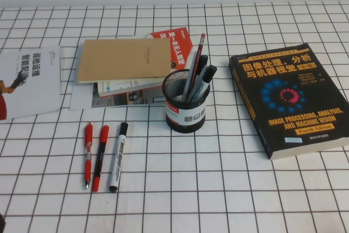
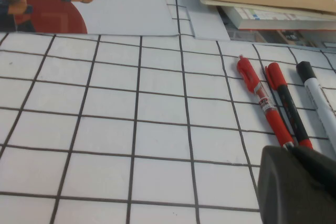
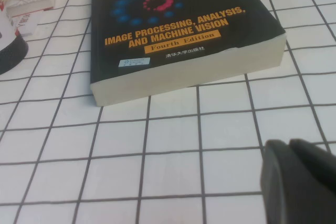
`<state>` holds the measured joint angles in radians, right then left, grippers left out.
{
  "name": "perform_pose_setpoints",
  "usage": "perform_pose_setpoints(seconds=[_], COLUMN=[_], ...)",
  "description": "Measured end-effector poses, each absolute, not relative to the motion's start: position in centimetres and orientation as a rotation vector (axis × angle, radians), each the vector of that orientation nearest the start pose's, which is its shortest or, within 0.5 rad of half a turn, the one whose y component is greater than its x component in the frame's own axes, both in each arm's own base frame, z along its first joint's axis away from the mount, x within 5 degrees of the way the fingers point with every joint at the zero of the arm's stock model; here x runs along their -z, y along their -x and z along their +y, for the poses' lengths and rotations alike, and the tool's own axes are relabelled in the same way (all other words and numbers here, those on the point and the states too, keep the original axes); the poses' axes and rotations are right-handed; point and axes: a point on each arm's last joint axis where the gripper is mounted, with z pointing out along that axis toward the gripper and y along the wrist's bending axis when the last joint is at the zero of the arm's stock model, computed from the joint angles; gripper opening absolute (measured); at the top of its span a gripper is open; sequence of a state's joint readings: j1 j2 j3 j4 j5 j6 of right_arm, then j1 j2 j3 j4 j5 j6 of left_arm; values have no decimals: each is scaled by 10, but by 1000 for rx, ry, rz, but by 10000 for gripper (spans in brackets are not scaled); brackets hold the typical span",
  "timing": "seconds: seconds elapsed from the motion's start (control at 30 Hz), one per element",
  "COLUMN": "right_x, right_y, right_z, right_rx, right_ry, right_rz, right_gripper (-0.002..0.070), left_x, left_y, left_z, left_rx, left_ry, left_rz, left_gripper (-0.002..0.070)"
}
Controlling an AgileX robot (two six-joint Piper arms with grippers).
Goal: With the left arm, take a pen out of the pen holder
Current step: 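Take a marker out of the pen holder and lay it on the table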
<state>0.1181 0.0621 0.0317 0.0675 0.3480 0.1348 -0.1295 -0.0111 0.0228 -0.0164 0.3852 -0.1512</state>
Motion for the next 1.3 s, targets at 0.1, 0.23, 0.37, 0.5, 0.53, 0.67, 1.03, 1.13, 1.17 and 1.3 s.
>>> perform_pose_setpoints(seconds=[0.1, 0.23, 0.37, 0.5, 0.53, 0.67, 1.03, 1.13, 1.17, 1.3], right_x=[-168, -168, -168, -168, -168, -168, -168, -168, -168, -168], right_y=[-56, -56, -56, -56, -56, -56, -56, -56, -56, -56], right_z=[9, 9, 9, 9, 9, 9, 9, 9, 9, 9], right_rx=[-234, -234, -234, -234, -234, -234, -234, -234, -234, -234], right_ry=[-62, -62, -62, -62, -62, -62, -62, -62, -62, -62], right_rz=[1931, 1931, 1931, 1931, 1931, 1931, 1931, 1931, 1931, 1931], right_gripper=[-16, -16, -16, -14, -15, -15, -16, -16, -16, -16], left_x=[-171, -171, -171, -171, -171, -171, -173, -180, -183, -194], left_y=[-52, -52, -52, -52, -52, -52, -52, -54, -54, -55], left_z=[-7, -7, -7, -7, -7, -6, -6, -10, -12, -13], left_rx=[209, 209, 209, 209, 209, 185, 176, 409, 553, 852], left_ry=[30, 30, 30, 30, 30, 16, 17, 214, 340, 609], left_rz=[1886, 1886, 1886, 1886, 1886, 1885, 1868, 1788, 1740, 1573], left_gripper=[-2, -2, -2, -2, -2, -2, -2, -2, -2, -2])
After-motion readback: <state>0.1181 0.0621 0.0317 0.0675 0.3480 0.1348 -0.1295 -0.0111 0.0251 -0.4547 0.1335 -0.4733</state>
